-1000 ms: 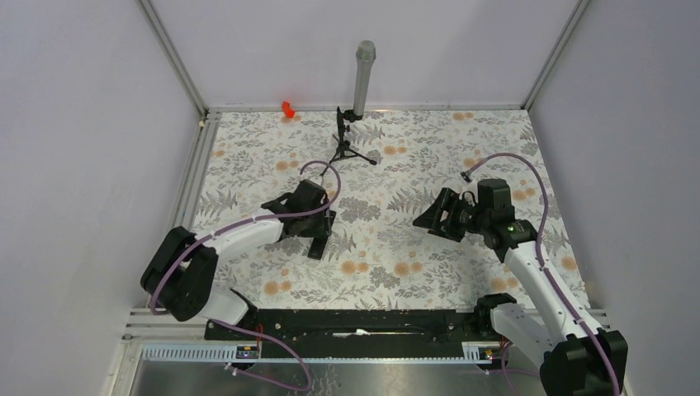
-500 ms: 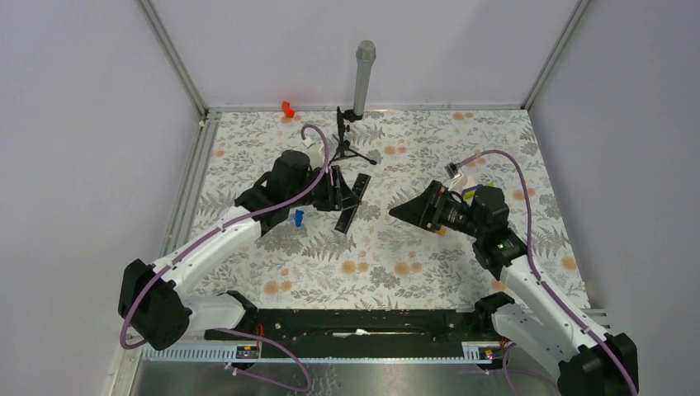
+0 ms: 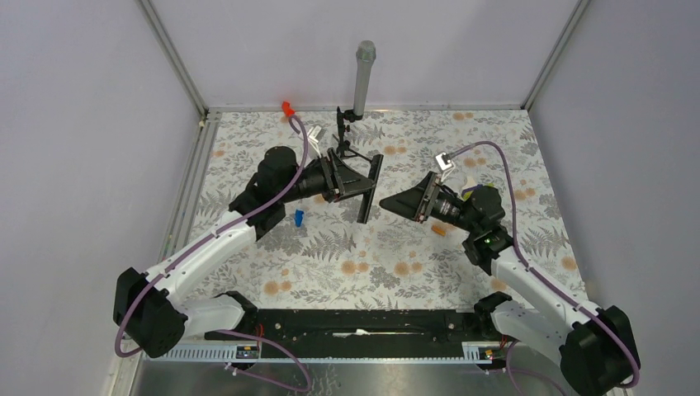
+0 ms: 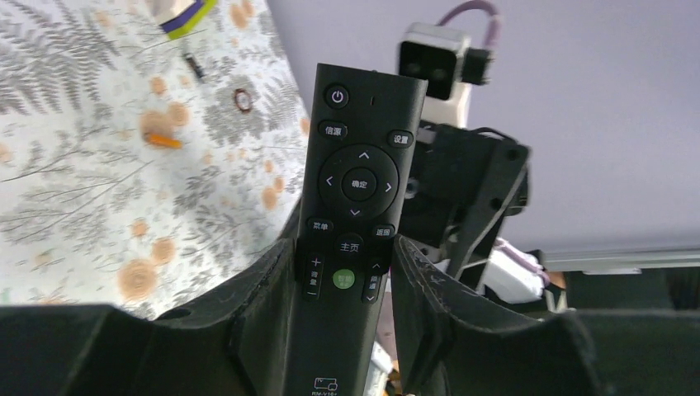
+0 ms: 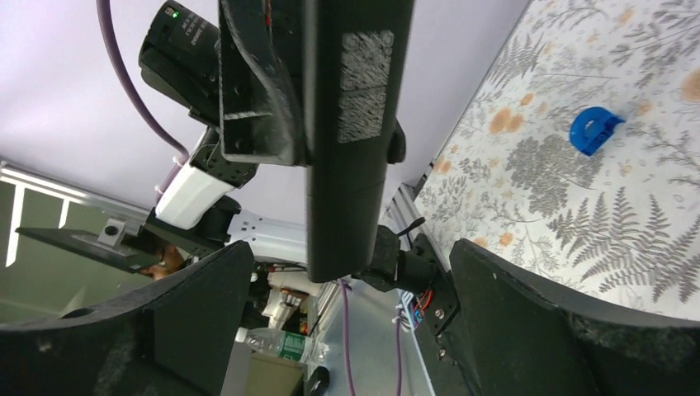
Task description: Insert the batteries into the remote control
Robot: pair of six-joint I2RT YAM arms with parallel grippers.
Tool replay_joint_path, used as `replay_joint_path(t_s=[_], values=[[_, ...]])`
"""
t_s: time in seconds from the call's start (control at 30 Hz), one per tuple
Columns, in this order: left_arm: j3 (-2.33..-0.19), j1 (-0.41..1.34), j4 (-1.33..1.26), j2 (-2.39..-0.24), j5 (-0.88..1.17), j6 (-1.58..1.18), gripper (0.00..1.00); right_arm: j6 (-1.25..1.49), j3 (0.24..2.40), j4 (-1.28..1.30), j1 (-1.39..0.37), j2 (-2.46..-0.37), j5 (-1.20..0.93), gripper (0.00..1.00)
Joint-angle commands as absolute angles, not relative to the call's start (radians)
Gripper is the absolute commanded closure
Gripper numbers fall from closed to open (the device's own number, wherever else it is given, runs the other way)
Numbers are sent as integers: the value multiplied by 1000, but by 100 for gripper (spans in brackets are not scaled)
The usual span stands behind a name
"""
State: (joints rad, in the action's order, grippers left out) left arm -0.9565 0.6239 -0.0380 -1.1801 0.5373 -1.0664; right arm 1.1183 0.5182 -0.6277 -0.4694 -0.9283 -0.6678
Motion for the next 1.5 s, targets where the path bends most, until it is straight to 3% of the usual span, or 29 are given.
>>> replay_joint_path(t_s=[0.0,0.2,0.53,0.8,0.87,1.0,1.1,1.17,1.27,1.47], values=[[-964,620,-249,-1160,602,-1200,75,1179,548,-813,-518,-966,-714,3],[-933,621,-387,-1187,631,-1291,75,1180,587,-817,-561,-995,-705,6],[-914,621,-400,-1176,581,-1291,75,1258,591,-981,-598,-1058,-699,18],[-900,621,-366,-1152,528,-1247,70,1209,593,-982,-620,-1077,-645,48],[-900,621,-364,-1154,528,-1244,64,1149,607,-942,-622,-1077,-635,54],[-908,621,-298,-1149,501,-1178,44,965,663,-741,-629,-1067,-603,56],[-937,621,-141,-1124,428,-1069,24,844,694,-637,-632,-1066,-569,57],[-970,621,-29,-1109,342,-973,18,757,716,-550,-636,-1072,-541,57],[-995,621,33,-1100,279,-836,12,616,748,-435,-651,-1085,-499,59],[-1064,620,137,-1146,252,-694,12,425,827,-226,-738,-1157,-332,62]])
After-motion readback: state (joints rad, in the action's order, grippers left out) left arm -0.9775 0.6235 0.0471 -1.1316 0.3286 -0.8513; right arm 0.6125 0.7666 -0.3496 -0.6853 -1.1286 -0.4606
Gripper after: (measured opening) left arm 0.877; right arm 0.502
